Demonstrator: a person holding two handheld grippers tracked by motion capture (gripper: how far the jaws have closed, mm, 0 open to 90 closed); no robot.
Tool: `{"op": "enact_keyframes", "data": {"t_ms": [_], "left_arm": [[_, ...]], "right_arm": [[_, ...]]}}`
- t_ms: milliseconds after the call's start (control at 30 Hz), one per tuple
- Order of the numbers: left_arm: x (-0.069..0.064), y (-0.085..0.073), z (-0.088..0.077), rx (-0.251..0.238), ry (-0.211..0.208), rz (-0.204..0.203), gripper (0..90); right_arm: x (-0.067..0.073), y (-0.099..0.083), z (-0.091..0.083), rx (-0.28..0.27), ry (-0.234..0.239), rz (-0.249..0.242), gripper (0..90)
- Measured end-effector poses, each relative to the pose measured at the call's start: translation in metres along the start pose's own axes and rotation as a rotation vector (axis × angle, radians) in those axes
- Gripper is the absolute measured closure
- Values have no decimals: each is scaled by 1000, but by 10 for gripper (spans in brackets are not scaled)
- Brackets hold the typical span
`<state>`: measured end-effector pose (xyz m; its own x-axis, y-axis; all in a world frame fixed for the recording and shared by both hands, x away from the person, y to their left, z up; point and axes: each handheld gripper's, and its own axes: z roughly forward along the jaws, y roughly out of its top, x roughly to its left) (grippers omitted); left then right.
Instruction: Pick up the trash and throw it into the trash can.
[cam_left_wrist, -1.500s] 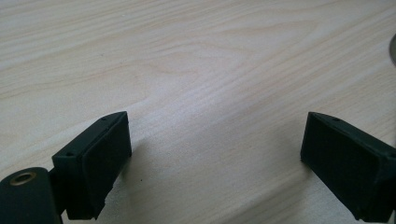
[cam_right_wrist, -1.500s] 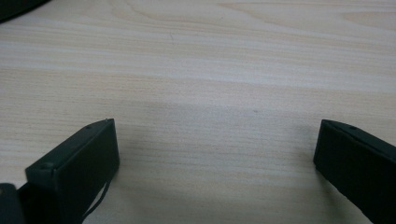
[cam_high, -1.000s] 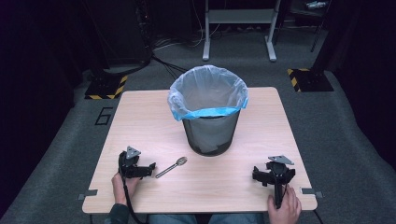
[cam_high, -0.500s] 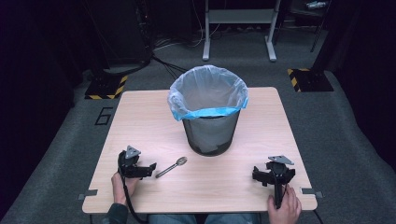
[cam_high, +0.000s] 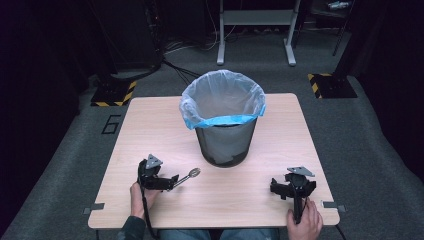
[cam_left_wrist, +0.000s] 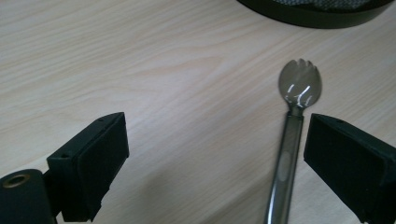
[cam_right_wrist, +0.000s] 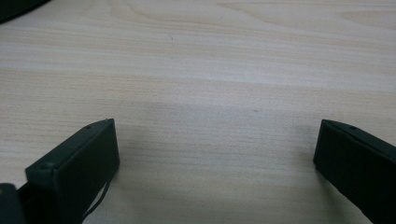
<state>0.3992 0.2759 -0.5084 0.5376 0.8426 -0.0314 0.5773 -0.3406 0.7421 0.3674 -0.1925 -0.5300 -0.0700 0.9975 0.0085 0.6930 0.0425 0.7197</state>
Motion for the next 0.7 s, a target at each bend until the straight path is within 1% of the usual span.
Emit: {"op": "enact_keyframes", "data": {"t_ms": [33, 100, 167, 233, 333, 367, 433, 700], "left_arm": [[-2, 0, 1, 0, -11, 2, 62], [-6, 1, 4, 3, -19, 6, 61], [-12, 2, 7, 16, -33, 18, 58], [-13, 2, 9, 17, -33, 21, 57], [-17, 3, 13, 30, -39, 43, 53], [-19, 4, 14, 46, -47, 54, 51], [-21, 5, 16, 44, -47, 56, 49], [-28, 6, 24, 83, -67, 81, 26]], "right_arm": [[0, 0, 0, 0, 0, 0, 0], [0, 0, 0, 0, 0, 0, 0], [0, 0, 0, 0, 0, 0, 0], [0, 0, 0, 0, 0, 0, 0], [0, 0, 0, 0, 0, 0, 0], [0, 0, 0, 0, 0, 0, 0], [0, 0, 0, 0, 0, 0, 0], [0, 0, 0, 0, 0, 0, 0]]}}
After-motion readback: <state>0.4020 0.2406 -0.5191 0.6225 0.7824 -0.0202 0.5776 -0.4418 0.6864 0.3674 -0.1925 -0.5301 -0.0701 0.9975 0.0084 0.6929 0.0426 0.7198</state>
